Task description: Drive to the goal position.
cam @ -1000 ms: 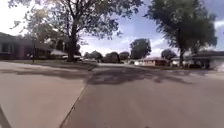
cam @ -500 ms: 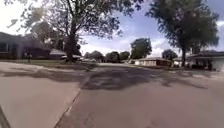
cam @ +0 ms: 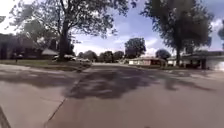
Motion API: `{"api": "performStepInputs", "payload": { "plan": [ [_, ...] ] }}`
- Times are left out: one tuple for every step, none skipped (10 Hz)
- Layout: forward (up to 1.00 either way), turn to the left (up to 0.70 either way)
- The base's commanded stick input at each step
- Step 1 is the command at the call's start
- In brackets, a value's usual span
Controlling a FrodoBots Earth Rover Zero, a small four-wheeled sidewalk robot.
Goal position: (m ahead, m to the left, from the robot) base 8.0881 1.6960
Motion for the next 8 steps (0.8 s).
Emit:
{"api": "performStepInputs", "payload": {
  "plan": [
    [1.0, 0.21],
    [1.0, 0.05],
    [1.0, 0.0],
    [1.0, 0.0],
    [1.0, 0.0],
    [1.0, 0.0],
    [1.0, 0.0],
    [1.0, 0.0]
  ]
}}
